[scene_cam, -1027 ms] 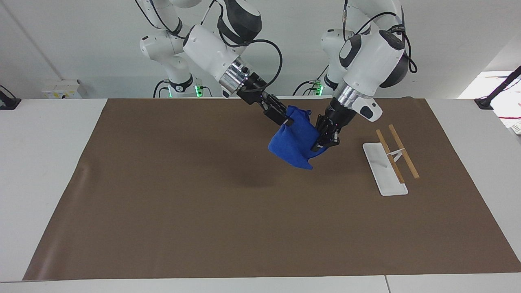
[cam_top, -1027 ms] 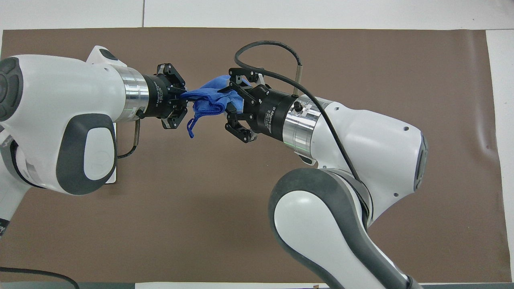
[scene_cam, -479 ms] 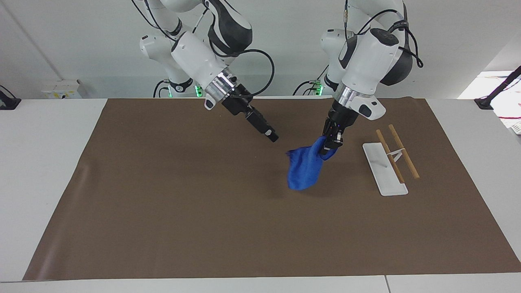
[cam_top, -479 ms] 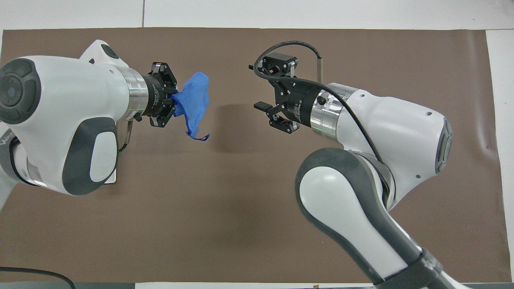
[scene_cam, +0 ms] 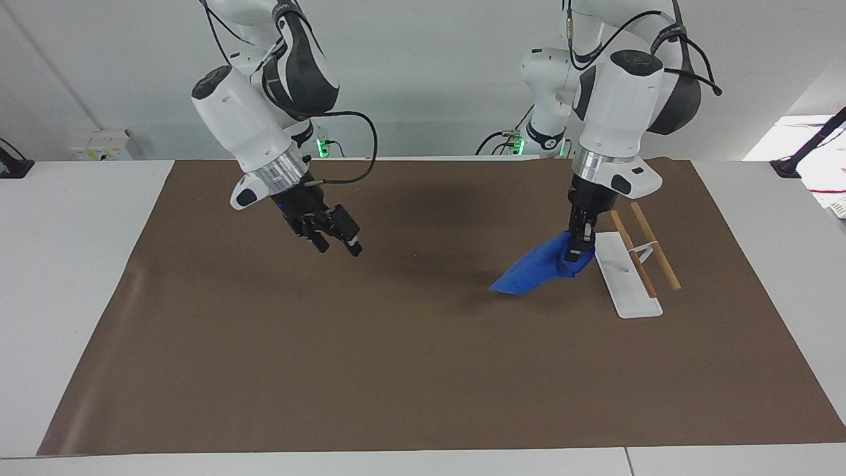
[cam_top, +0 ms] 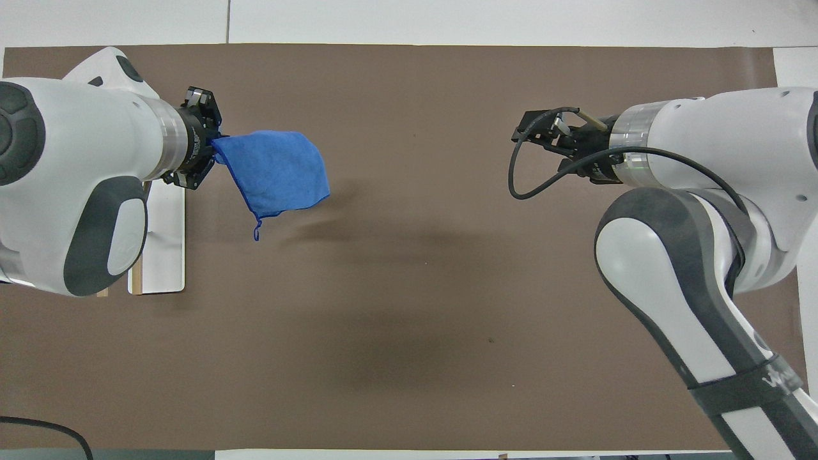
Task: Right arm passes towel to left arm to hang
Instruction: 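Open the right gripper and withdraw it while the left gripper pulls the towel, then drape the towel over the white rack's rod with the left gripper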
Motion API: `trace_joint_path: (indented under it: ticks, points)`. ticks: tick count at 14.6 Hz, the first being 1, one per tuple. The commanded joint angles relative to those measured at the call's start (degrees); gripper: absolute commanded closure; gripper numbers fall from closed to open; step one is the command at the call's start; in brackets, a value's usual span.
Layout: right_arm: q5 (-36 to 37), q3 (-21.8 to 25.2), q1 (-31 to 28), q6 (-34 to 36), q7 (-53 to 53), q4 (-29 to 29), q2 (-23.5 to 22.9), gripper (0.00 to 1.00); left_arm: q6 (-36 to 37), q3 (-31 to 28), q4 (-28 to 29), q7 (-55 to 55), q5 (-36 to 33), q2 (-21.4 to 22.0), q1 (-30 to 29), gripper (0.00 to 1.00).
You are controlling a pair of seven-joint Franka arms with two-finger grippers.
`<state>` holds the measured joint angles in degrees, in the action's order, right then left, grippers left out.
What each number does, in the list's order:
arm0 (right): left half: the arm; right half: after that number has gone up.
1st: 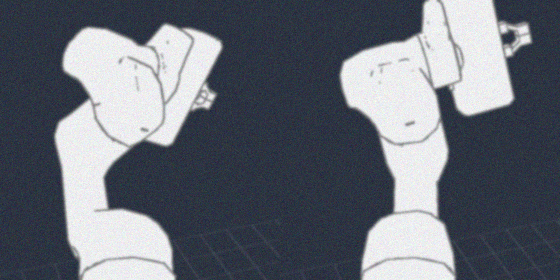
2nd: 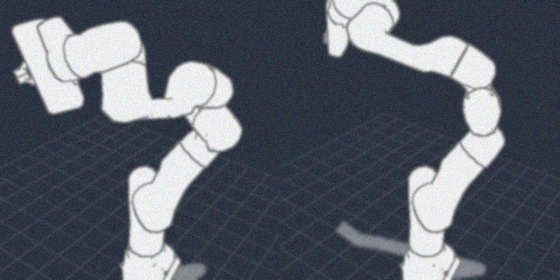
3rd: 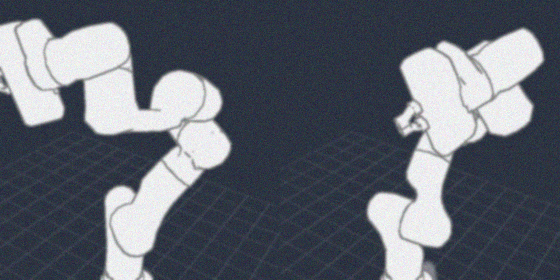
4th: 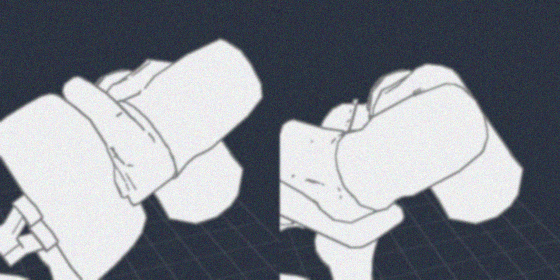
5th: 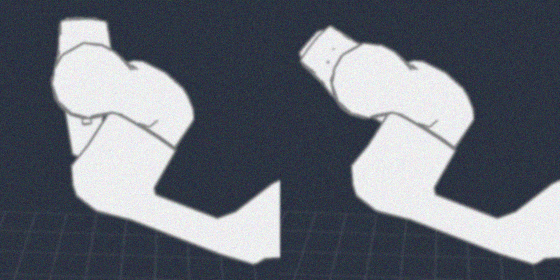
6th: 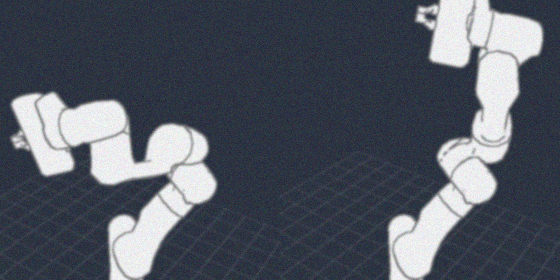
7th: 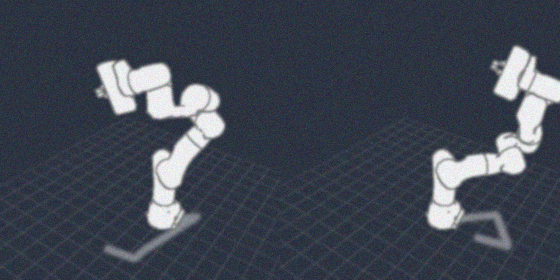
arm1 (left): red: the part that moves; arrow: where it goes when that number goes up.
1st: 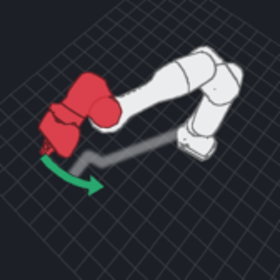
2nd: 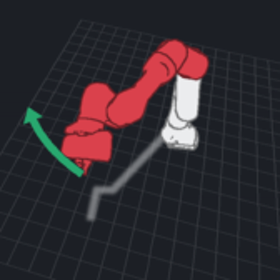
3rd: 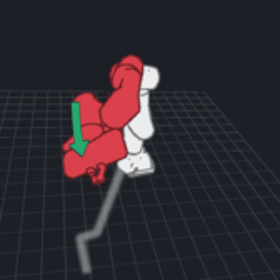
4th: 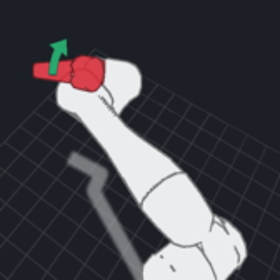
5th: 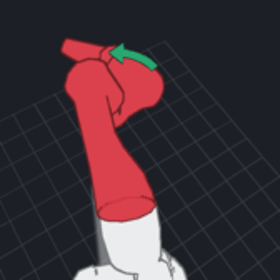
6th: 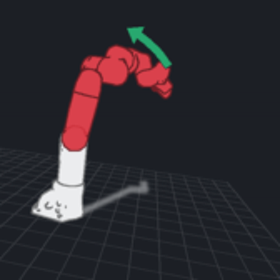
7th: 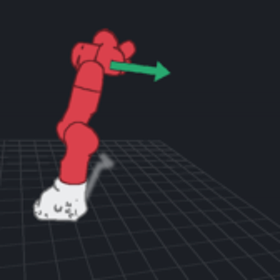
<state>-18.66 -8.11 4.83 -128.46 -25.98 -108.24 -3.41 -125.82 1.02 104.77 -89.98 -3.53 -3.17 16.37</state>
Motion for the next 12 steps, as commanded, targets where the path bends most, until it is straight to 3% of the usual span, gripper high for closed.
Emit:
trace_joint_path:
  ticks: [1, 4, 12]
  points:
    - [9.49, -0.68, -4.12, 6.36, 9.68, -1.18, 2.0, 0.0, 1.72, 0.03, 2.44, 1.03, -2.0, 2.02, -3.34, 1.0]
    - [15.21, -0.68, -7.81, 12.69, 15.07, 1.09, 1.83, 0.0, -0.29, 0.12, 5.97, 0.86, -5.35, 3.7, -7.82, 1.0]
    - [19.71, 0.02, -10.98, 38.97, 16.22, 19.28, 1.12, 0.0, -5.65, 0.21, 9.3, 0.33, -5.35, 5.54, -20.49, 1.0]
